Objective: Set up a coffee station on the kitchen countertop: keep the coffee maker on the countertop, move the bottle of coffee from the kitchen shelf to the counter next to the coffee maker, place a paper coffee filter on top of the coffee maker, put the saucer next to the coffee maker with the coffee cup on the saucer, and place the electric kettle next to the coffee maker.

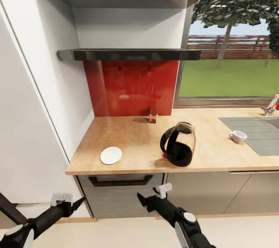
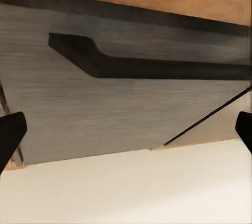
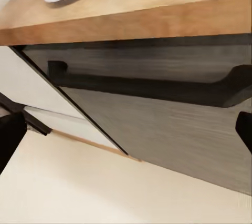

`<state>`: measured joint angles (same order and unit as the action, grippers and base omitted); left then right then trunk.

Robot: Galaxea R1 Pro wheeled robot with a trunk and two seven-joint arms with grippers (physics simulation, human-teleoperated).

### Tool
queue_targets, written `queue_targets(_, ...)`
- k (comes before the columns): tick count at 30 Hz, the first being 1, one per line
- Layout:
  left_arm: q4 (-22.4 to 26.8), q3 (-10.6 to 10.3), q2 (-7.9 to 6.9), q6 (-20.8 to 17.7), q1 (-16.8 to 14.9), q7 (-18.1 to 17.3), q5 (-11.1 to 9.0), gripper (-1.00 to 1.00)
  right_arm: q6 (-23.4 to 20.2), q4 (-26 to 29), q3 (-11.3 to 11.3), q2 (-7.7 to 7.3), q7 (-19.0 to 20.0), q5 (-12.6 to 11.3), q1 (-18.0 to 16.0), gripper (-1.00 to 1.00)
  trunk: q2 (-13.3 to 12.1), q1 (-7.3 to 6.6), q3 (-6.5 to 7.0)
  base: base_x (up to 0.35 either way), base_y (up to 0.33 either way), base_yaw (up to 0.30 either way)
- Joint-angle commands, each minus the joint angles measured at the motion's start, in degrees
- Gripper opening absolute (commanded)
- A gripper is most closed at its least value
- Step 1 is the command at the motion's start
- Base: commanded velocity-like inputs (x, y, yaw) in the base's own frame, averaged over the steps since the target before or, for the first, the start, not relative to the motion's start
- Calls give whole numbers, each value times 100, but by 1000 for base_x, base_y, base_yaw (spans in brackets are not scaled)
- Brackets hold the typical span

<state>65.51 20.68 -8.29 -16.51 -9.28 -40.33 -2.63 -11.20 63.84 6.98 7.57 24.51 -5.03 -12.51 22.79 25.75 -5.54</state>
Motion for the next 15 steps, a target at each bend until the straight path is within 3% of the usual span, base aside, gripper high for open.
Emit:
queue_targets(1, 154, 11, -37, -269, -74, -29, -50, 100, -293, 226, -4, 68, 14, -57, -4, 100, 13, 4, -13, 0, 0, 0)
queue_targets(5, 478, 10, -114, -736, -299, -36, -95, 100, -791, 783, -4, 233, 13, -70, -7, 100, 13, 4, -13, 0, 0, 0)
queue_targets(11, 793, 7, -151, -1561, -543, -163, -228, 100, -1319, 1175, 105, 242, -1, -87, -18, 100, 13, 4, -13, 0, 0, 0)
queue_targets(15, 933, 8, -388, -2080, -772, -621, -418, 100, -1896, 1247, 138, 242, -12, -134, -177, 100, 13, 4, -13, 0, 0, 0)
